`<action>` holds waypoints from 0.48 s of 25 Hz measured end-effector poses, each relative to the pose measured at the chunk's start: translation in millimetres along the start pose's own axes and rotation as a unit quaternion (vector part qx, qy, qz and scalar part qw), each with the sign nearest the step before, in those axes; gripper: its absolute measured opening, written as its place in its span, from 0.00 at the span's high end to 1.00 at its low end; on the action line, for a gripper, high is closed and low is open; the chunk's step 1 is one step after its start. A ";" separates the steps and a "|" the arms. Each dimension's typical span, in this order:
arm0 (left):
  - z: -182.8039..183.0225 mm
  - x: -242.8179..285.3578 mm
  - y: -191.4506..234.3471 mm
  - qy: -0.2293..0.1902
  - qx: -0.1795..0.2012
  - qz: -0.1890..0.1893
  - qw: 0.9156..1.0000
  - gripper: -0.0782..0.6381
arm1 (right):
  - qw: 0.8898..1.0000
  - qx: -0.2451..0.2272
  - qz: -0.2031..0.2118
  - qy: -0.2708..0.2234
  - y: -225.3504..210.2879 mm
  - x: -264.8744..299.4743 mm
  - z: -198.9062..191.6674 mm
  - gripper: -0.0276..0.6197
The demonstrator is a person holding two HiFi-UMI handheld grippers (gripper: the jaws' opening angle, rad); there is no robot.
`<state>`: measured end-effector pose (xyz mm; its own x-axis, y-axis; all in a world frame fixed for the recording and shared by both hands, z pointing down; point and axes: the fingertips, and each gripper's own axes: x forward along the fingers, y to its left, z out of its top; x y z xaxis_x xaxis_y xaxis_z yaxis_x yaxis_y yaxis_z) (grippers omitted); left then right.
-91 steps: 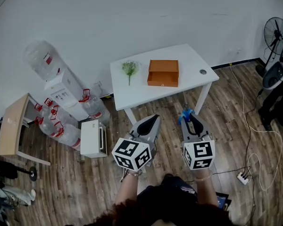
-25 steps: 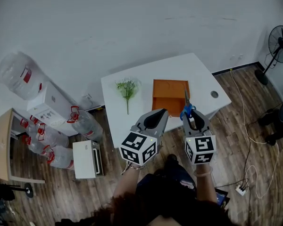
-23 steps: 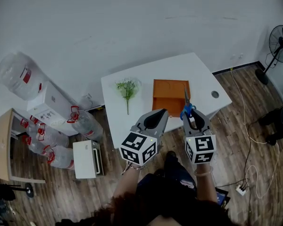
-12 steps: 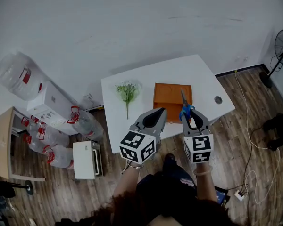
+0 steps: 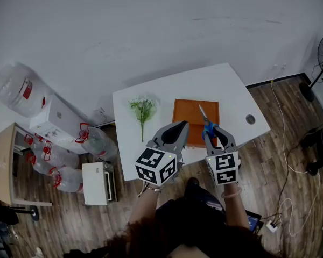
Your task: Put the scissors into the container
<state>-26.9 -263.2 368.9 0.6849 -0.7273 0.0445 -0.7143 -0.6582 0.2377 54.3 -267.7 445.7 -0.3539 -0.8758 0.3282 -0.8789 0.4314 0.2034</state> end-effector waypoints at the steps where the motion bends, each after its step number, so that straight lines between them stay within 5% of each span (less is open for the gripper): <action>1: 0.0 3.2 2.7 0.000 -0.001 0.002 1.000 0.87 | 1.000 -0.001 0.004 0.004 -0.6 4.7 -2.5 0.84; 12: -2.5 30.2 21.1 0.003 -0.008 0.016 1.000 0.87 | 0.996 -0.056 0.047 0.050 -5.1 45.5 -31.8 0.83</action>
<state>-20.9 -298.6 377.7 0.6632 -0.7461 0.0588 -0.7331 -0.6319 0.2514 52.9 -302.8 488.9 -0.3934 -0.8071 0.4403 -0.8009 0.5360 0.2669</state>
